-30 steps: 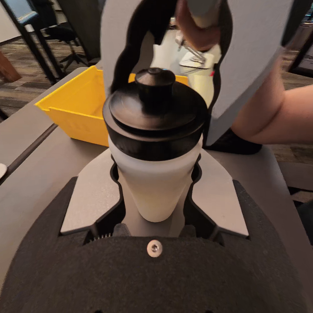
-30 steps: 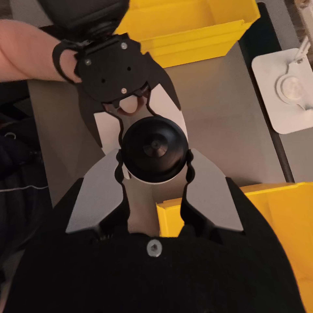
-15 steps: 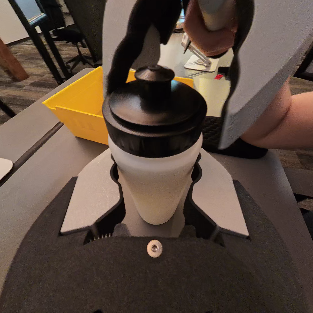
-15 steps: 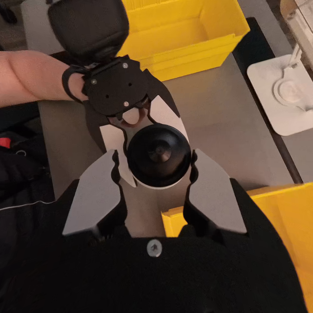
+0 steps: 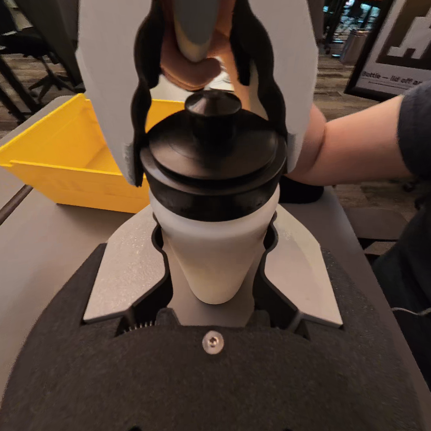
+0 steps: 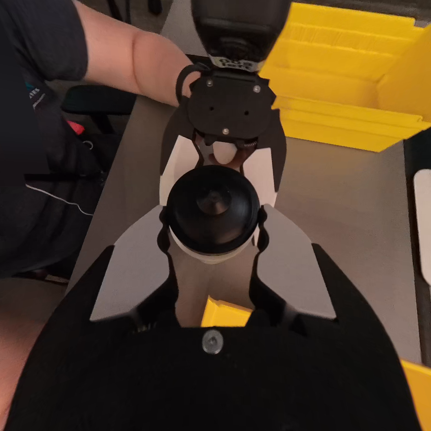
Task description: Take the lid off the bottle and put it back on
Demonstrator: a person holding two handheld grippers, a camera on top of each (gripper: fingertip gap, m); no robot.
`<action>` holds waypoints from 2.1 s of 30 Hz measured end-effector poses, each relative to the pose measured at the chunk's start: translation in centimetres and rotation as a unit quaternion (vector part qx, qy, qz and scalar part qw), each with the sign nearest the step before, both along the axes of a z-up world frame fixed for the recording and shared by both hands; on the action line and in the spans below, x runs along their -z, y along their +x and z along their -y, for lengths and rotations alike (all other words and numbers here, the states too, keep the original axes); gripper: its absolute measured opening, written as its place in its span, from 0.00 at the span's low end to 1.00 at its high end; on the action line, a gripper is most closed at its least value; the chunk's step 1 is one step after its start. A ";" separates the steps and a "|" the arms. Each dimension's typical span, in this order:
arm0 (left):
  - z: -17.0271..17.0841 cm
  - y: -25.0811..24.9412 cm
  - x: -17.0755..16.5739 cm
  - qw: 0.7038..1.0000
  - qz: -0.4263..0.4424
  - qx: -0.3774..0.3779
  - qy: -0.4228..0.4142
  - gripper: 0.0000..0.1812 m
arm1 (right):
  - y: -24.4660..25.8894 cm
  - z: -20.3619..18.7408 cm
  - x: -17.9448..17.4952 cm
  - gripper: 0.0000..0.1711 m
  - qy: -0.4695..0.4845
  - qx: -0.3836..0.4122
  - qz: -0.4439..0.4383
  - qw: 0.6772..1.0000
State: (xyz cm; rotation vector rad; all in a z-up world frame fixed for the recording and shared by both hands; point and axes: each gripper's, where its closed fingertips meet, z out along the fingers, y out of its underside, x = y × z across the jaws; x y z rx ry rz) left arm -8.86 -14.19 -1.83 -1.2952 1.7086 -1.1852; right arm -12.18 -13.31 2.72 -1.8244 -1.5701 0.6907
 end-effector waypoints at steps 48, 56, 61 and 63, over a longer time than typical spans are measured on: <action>2.0 -0.4 0.3 0.999 -0.031 0.032 0.024 0.48 | -0.6 1.9 -0.2 0.45 0.024 -0.053 0.012 0.998; -1.3 0.2 0.2 0.997 -0.030 -0.067 0.015 0.48 | 0.4 -2.1 -0.2 0.48 0.013 0.208 0.081 0.975; -0.2 0.0 0.2 0.999 -0.030 -0.032 0.025 0.48 | -0.1 -1.1 -0.2 0.45 0.011 0.186 0.089 0.978; 1.1 -0.3 0.3 0.999 -0.032 0.008 0.029 0.48 | -0.5 0.1 -0.2 0.45 0.020 0.115 0.088 0.989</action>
